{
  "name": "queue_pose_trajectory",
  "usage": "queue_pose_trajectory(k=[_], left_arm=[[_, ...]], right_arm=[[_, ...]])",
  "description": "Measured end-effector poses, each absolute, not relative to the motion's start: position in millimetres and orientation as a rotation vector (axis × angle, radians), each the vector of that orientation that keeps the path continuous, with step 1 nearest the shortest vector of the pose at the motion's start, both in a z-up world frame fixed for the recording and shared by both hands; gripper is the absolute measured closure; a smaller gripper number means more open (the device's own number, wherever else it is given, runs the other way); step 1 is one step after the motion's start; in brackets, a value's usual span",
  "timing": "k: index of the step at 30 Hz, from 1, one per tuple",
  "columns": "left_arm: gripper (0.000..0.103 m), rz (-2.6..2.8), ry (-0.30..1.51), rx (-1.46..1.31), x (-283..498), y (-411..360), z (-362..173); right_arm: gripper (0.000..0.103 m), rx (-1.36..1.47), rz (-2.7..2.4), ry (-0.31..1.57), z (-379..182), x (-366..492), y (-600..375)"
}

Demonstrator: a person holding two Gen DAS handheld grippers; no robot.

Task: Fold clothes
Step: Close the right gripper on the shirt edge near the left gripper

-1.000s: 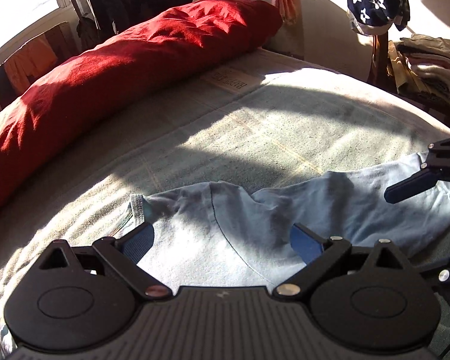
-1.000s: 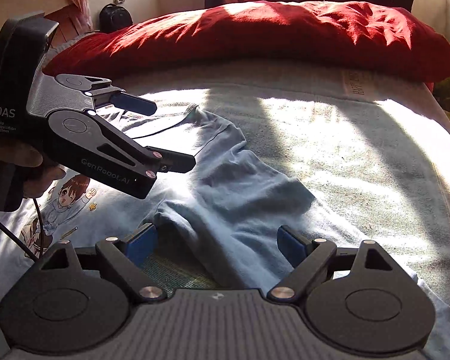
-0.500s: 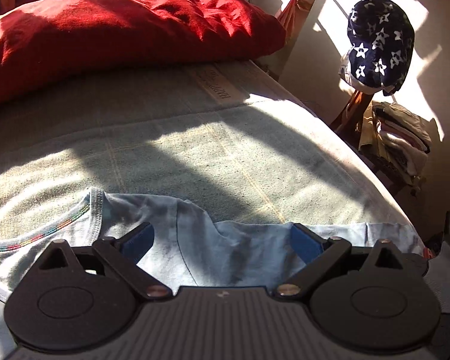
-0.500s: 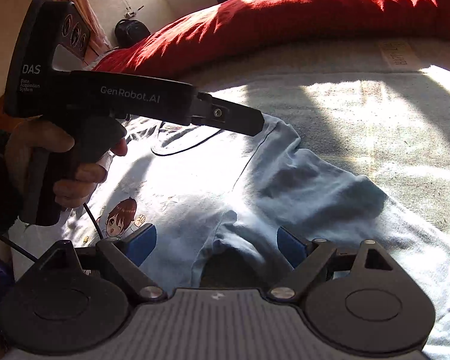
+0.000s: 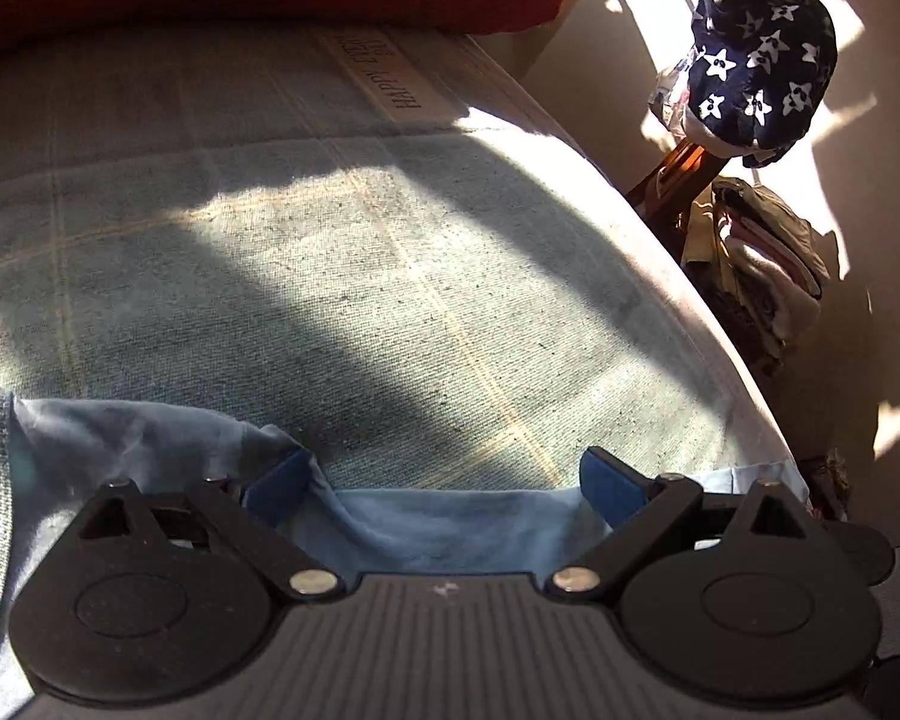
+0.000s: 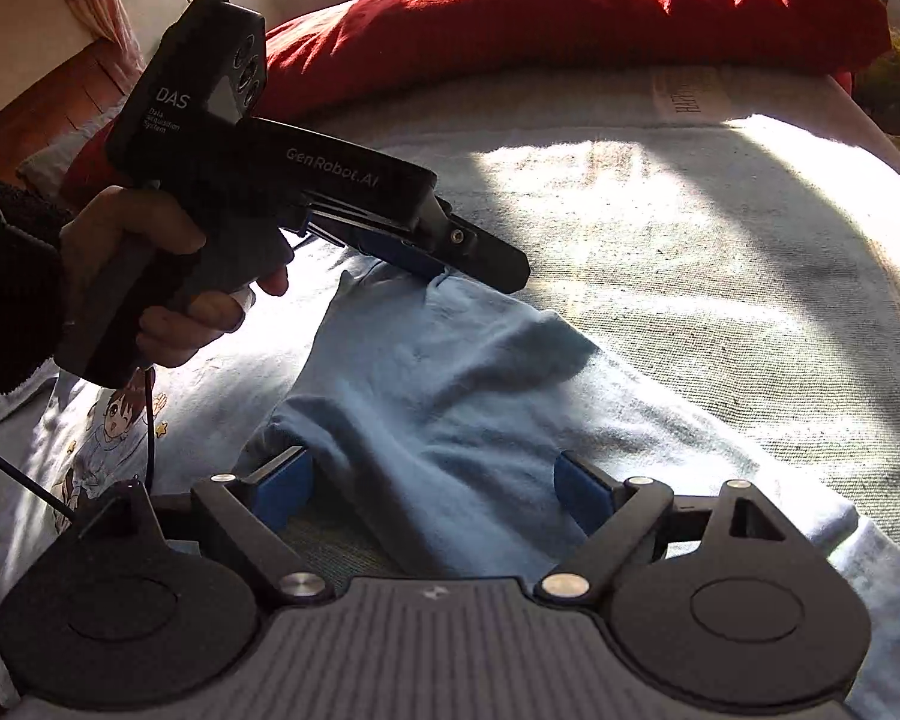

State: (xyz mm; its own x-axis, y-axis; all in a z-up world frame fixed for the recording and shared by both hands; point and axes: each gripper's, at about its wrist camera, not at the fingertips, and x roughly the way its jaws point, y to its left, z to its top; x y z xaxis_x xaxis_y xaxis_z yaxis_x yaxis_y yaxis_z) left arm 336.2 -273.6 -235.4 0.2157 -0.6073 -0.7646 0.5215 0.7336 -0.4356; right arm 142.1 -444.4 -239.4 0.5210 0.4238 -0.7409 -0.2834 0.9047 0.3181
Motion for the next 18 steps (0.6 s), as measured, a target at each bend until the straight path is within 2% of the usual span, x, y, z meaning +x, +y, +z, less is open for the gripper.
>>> queue_pose_trajectory(k=[7, 10, 12, 16, 17, 18], left_arm=[[0.006, -0.806, 1.064, -0.08, 335.3, -248.6, -199.1], [0.006, -0.771, 1.089, -0.098, 329.4, -233.5, -205.3], [0.006, -0.74, 1.112, -0.134, 326.9, -223.5, -212.6], [0.006, -0.733, 1.126, -0.181, 321.3, -216.6, -220.4], [0.006, -0.741, 1.127, -0.188, 319.7, -217.1, -220.4], [0.006, -0.757, 1.13, -0.194, 318.1, -218.6, -219.8]], right_arm=[[0.013, 0.094, 0.427, 0.876, -223.8, 158.3, -458.4], [0.028, 0.01, 0.442, 0.872, -222.2, 176.4, -462.1], [0.047, -0.023, 0.47, 0.888, -227.5, 191.9, -462.2], [0.052, -0.046, 0.534, 0.921, -243.2, 220.8, -460.0], [0.056, -0.05, 0.544, 0.933, -247.2, 226.0, -459.0], [0.067, -0.06, 0.542, 0.94, -249.0, 228.3, -458.4]])
